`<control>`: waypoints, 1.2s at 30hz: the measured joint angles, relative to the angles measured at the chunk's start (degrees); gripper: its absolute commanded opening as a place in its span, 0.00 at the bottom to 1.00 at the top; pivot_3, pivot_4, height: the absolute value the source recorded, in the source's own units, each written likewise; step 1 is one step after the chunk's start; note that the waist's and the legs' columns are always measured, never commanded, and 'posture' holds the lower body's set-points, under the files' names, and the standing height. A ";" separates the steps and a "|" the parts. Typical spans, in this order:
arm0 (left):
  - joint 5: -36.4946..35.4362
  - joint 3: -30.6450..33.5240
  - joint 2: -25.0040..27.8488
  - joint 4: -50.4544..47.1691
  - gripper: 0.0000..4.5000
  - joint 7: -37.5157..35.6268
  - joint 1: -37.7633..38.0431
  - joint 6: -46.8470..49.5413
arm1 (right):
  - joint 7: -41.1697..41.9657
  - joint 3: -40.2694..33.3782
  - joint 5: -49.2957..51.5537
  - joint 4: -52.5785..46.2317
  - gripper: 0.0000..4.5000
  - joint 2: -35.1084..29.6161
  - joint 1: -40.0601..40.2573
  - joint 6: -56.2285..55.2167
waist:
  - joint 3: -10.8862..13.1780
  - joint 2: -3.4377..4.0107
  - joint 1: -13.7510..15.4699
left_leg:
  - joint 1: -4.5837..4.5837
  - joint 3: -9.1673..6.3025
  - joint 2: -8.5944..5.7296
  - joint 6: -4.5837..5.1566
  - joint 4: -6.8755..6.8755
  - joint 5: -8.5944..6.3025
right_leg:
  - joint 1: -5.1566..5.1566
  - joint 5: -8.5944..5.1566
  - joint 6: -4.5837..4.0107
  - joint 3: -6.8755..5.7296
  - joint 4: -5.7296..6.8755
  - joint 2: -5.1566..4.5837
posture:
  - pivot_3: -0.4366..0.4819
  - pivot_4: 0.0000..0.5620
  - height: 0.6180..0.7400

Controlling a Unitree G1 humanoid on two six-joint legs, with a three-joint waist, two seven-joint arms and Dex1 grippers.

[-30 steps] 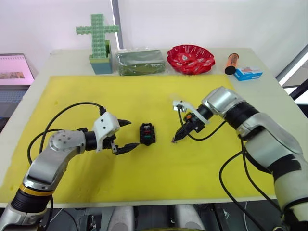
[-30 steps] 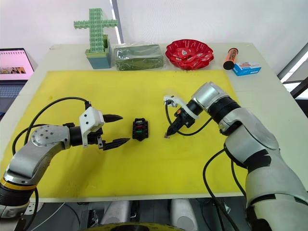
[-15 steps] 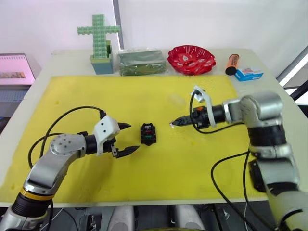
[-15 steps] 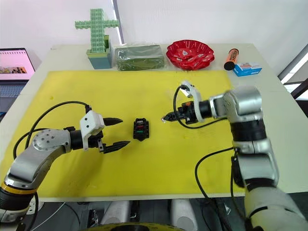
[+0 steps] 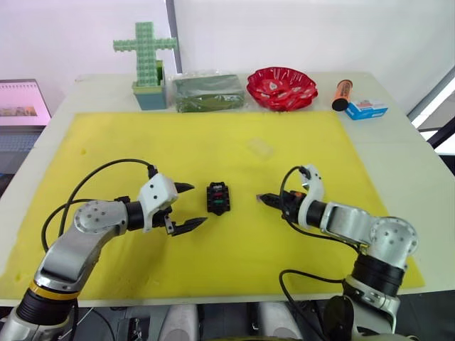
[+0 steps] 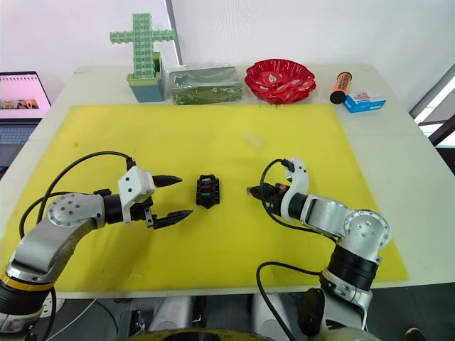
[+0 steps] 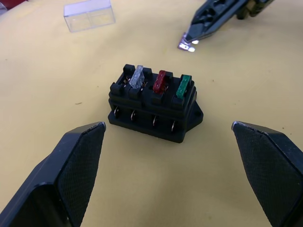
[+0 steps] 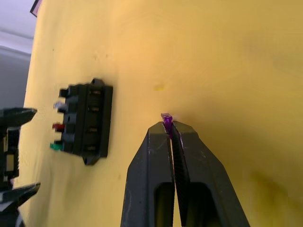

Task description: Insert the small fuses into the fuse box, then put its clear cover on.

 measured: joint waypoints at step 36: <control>0.79 -0.29 -0.39 4.21 1.00 -1.96 -4.76 -1.21 | 45.21 42.98 5.97 7.16 0.86 -48.03 -19.19 -13.24 | 0.02 0.00 0.37 | -0.03 -0.01 0.10 0.07 0.06 -0.03 | -0.04 -0.13 -0.19 0.07 -0.11 0.14 | 0.48 0.27 1.00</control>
